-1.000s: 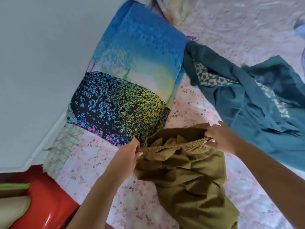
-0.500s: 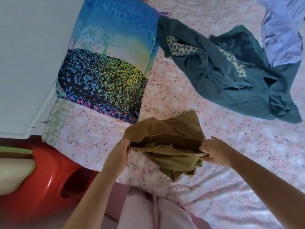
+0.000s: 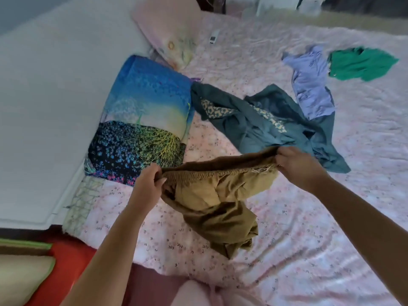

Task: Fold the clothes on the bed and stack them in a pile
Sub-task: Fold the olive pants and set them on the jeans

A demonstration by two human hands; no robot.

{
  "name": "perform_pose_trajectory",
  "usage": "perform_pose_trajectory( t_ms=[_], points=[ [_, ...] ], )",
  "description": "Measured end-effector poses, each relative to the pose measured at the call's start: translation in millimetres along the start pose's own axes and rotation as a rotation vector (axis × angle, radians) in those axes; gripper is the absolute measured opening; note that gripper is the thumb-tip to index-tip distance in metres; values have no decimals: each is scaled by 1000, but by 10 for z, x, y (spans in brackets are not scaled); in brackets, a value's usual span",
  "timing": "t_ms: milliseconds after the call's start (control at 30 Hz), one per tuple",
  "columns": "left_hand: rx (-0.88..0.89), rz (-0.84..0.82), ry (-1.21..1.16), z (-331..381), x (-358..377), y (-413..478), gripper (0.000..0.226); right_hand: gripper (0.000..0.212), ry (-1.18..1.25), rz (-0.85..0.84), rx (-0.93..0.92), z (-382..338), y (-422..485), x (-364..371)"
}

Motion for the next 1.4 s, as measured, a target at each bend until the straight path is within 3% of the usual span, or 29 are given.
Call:
perform_pose_trajectory(
  t_ms=[233,367,433,533,600,733,900,1000,1100,1200,1233,1333,1400],
  points=[
    [340,209,-15,1313,-986,708,16,8,-14,338,255,348,535,-1656],
    [587,197,6,2100,-1509,954,21,19,32,432,445,599,764,-2567],
    [672,234,19,2486,-1772,1002,21,20,-3,498,443,673,797,-2985],
    [688,331,-44,2946,-2122,1000,16,25,-94,661,390,720,749,-3533],
    [706,319,-40,3083,-2276,1018,24,25,-157,709,342,764,697,-3749],
    [712,169,-52,3185,-2355,986,31,36,-219,510,267,813,670,-3805],
    [583,56,-347,3375,-2339,901,29,31,7,637,441,796,720,-3863],
    [590,-13,-280,3486,-2410,852,24,32,121,556,532,880,758,-3836],
    [666,198,-166,3693,-2566,937,19,13,240,605,563,966,760,-4044],
    [752,457,-283,4000,-2765,1058,17,14,321,1001,567,964,792,-4393],
    [745,485,-324,4093,-2819,1097,16,15,358,1054,564,966,819,-4465],
    [666,493,-133,4246,-2913,1184,14,16,259,768,521,989,942,-4469],
    [702,505,-109,4336,-2927,1200,11,14,265,843,550,1043,946,-4515]
  ],
)
Point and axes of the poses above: each hand's wrist, its own y-axis towards the middle knuckle, its own x-axis out of the palm, z = x × y, the point moved 1 cm from there along y, towards the middle knuckle, and after that the axes turned 12 degrees about -y, right-handed, at the moved point
